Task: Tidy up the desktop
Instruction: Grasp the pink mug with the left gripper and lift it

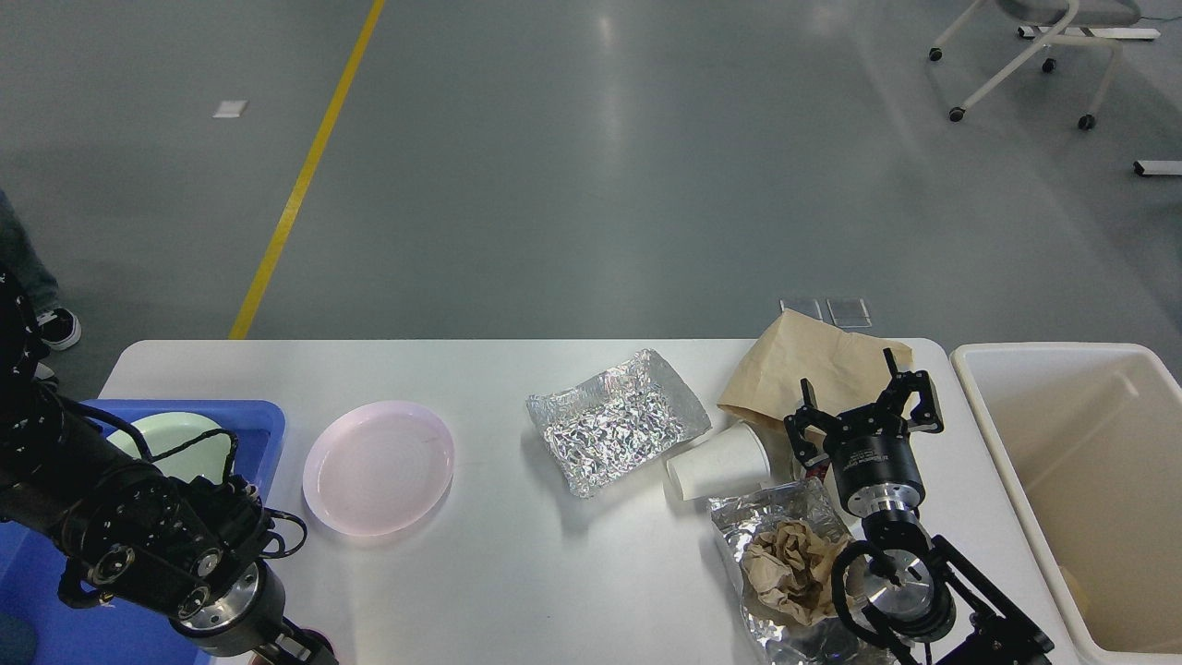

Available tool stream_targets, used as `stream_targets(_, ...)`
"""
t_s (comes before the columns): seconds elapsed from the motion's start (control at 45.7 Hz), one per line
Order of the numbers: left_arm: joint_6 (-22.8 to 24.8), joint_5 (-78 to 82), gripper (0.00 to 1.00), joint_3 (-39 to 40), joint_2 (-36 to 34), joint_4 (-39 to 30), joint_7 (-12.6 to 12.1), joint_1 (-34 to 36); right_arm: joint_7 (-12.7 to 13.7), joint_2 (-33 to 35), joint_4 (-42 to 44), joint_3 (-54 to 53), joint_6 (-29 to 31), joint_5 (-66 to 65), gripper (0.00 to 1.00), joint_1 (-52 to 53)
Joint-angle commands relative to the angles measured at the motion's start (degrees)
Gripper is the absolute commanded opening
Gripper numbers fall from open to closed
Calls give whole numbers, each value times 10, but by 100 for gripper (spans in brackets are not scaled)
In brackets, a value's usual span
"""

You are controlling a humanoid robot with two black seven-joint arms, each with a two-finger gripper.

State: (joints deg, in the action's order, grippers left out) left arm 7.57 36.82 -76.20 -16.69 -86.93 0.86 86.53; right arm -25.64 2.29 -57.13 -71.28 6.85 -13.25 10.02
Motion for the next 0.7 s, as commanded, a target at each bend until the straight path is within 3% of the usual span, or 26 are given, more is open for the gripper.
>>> stream_targets(0.0,2,-2,41,1,-4,0,-1,0,0,0,0,0,0,1,100,0)
stream_targets(0.066,3,-2,33,0,-4,0,-1,0,0,0,0,0,0,1,100,0)
stream_targets(0.131,7,-2,17,-3,-5,0,-1,0,0,0,0,0,0,0,100,0)
stream_targets(0.263,16,-3,2,-5,-7,0,-2,2,0,0,0,0,0,1,100,0)
stream_targets(0.679,37,-10,0,-6,-16,0,1,10,0,0,0,0,0,1,100,0)
